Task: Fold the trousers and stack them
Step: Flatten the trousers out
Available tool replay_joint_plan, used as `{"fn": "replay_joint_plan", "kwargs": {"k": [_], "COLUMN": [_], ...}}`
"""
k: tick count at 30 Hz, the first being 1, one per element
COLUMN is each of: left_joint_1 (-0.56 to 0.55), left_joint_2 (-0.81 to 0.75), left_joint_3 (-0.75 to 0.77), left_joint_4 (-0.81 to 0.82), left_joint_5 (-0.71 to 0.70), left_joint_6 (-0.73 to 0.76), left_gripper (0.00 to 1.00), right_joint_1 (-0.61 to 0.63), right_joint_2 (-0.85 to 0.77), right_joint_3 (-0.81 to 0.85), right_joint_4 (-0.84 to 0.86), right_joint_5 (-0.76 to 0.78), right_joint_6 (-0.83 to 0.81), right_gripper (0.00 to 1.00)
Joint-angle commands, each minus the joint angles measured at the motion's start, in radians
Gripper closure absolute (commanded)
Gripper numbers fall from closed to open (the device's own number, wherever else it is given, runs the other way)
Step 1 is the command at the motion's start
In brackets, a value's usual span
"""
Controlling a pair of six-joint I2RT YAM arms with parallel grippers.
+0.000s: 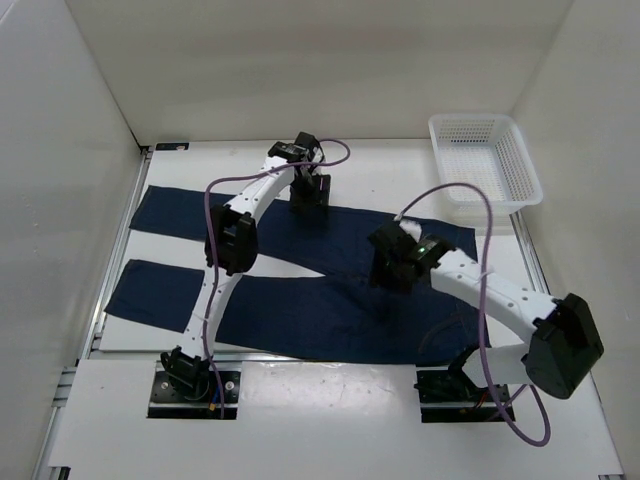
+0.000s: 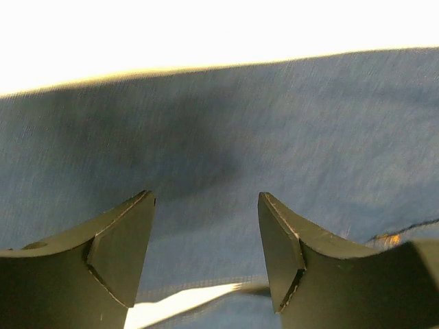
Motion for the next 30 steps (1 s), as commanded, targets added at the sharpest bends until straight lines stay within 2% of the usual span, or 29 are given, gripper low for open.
{"fn": "replay_joint_plan", "kwargs": {"k": [1, 4, 8, 10, 13, 19, 22, 26, 30], "left_joint_1": [0.004, 0.015, 0.042, 0.058, 0.083, 0.092, 0.092, 0.101, 0.101], "left_joint_2": [-0.216, -0.314, -0.417, -0.448, -0.437, -0.287, -0.207, -0.09, -0.046], "left_joint_3": [-0.101, -0.254, -0.472, -0.611, -0.669, -0.585, -0.476, -0.24, -0.124], "left_joint_4": [0.013, 0.013, 0.008, 0.049, 0.077, 0.062, 0.048, -0.021, -0.069], "left_joint_5": [-0.06, -0.15, -0.227, -0.227, -0.211, -0.211, -0.191, -0.182, -0.159], "left_joint_6": [0.005, 0.015, 0.005, 0.005, 0.005, 0.005, 0.005, 0.015, 0.024], "left_gripper": [0.27, 0.27, 0.27, 0.27, 0.27, 0.28, 0.28, 0.28, 0.28], "right_joint_1": [-0.101, -0.242, -0.414, -0.459, -0.524, -0.624, -0.643, -0.664, -0.684], "right_joint_2": [-0.043, -0.015, 0.133, 0.186, 0.278, 0.4, 0.451, 0.502, 0.514], "right_joint_3": [0.094, 0.106, 0.138, 0.147, 0.17, 0.161, 0.186, 0.235, 0.265], "right_joint_4": [-0.078, -0.001, 0.125, 0.151, 0.191, 0.248, 0.248, 0.248, 0.235], "right_joint_5": [0.088, 0.03, -0.107, -0.131, -0.165, -0.207, -0.196, -0.168, -0.141], "right_joint_6": [-0.104, -0.167, -0.25, -0.259, -0.27, -0.279, -0.279, -0.268, -0.259], "right_gripper": [0.44, 0.46, 0.69, 0.69, 0.69, 0.63, 0.61, 0.61, 0.61]}}
